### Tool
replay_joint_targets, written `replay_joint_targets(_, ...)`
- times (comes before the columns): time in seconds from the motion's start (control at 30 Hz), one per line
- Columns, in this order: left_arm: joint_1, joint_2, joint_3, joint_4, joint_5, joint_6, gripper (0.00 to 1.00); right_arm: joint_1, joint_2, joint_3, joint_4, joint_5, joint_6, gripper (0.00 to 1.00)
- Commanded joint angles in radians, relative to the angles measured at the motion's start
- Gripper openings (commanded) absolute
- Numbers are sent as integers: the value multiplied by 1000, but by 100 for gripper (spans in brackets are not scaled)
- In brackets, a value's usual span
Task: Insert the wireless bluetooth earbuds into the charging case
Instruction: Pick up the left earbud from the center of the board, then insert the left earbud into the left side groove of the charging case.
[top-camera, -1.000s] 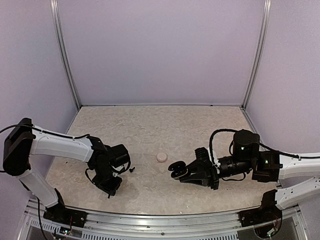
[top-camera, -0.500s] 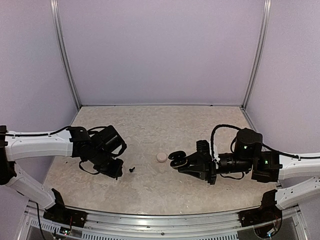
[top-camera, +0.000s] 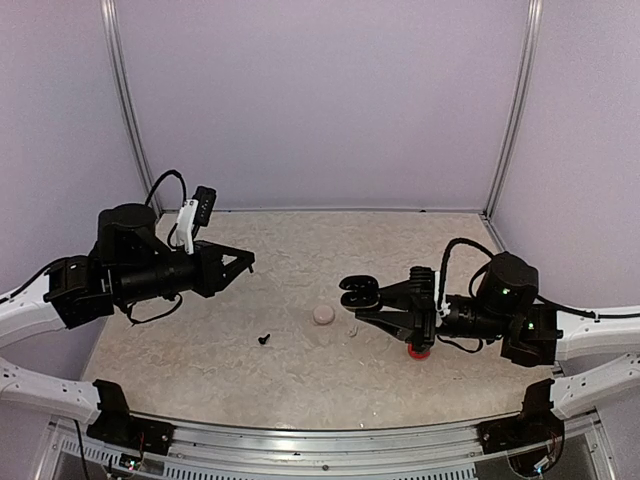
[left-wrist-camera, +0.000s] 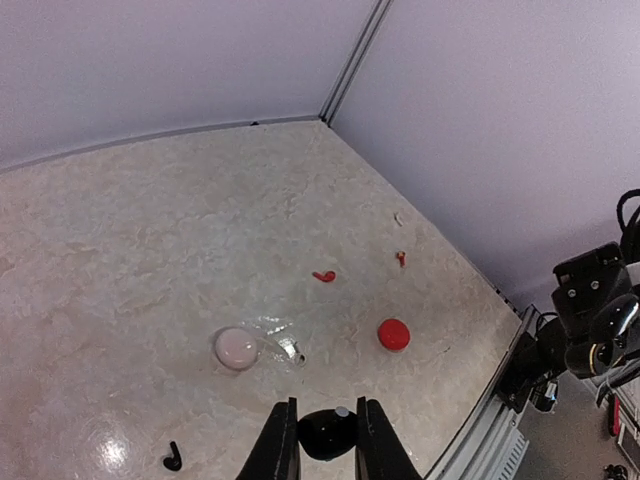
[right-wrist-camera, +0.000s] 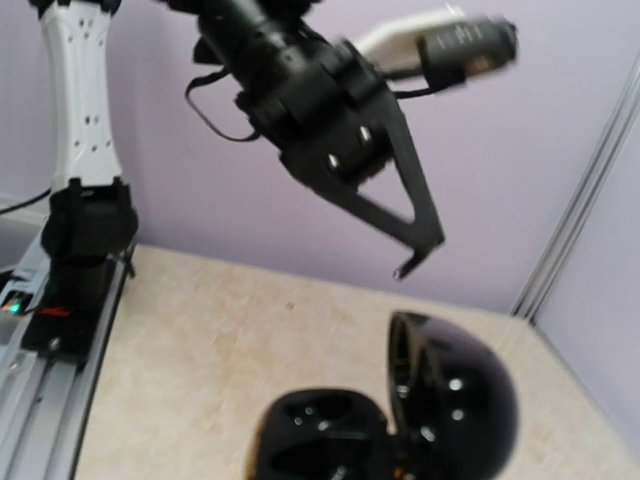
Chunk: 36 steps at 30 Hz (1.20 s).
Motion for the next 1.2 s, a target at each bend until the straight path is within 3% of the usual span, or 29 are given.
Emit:
replay_joint_targets(0.0, -55, -64, -51, 256, -20, 115, 10, -5, 13, -5, 101, 1, -61, 0)
replay_joint_targets(0.17, -158, -94, -85, 420, -83, 217, 9, -5, 41, 4, 150, 34, -81, 0)
replay_joint_targets(0.47, -298, -8, -86, 601, -169, 328, 9, 9, 150, 51, 236, 139, -9, 0)
replay_joint_targets(1.17, -351, 121, -68, 688, -131, 473, 9, 21, 233, 70, 368, 123, 123, 0)
